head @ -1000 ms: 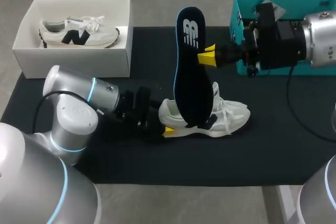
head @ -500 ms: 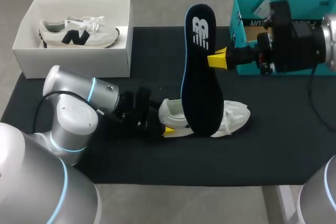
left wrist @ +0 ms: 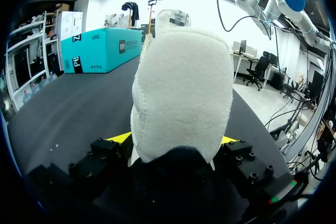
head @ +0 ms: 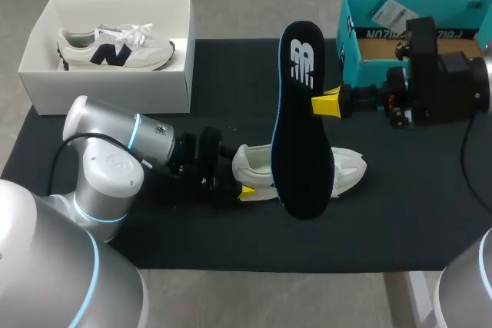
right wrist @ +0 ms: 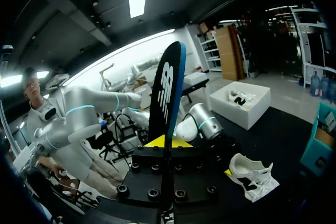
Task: Take the shoe out of the shoebox, open the shoe tongue, remove and reinsert the insole, then place the shoe into the shoebox
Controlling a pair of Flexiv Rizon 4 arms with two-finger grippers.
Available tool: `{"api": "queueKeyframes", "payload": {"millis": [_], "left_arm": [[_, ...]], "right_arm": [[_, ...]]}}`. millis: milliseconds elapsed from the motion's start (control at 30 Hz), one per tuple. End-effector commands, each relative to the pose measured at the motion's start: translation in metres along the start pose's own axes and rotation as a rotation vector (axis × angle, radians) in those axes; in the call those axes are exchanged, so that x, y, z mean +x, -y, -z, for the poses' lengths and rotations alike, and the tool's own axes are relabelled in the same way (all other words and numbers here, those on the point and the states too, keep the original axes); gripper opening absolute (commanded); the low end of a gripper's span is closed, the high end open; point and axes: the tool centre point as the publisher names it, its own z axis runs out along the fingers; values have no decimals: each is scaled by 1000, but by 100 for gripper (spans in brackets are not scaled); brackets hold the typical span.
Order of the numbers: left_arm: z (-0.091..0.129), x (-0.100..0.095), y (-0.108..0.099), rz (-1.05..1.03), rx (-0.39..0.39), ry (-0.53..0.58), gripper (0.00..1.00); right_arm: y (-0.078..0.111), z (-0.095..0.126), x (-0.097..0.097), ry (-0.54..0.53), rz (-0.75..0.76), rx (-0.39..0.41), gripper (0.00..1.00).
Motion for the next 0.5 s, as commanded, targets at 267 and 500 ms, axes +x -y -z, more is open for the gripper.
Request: {"api": "queueKeyframes", "payload": {"millis": [267, 500], "left_arm": [[-1, 1, -2, 0, -1, 2, 0], [-1, 1, -2, 0, -1, 2, 0]], "right_arm": [[8, 7, -7, 23, -16, 19, 0], [6, 9, -11, 57, -21, 28, 0]]}}
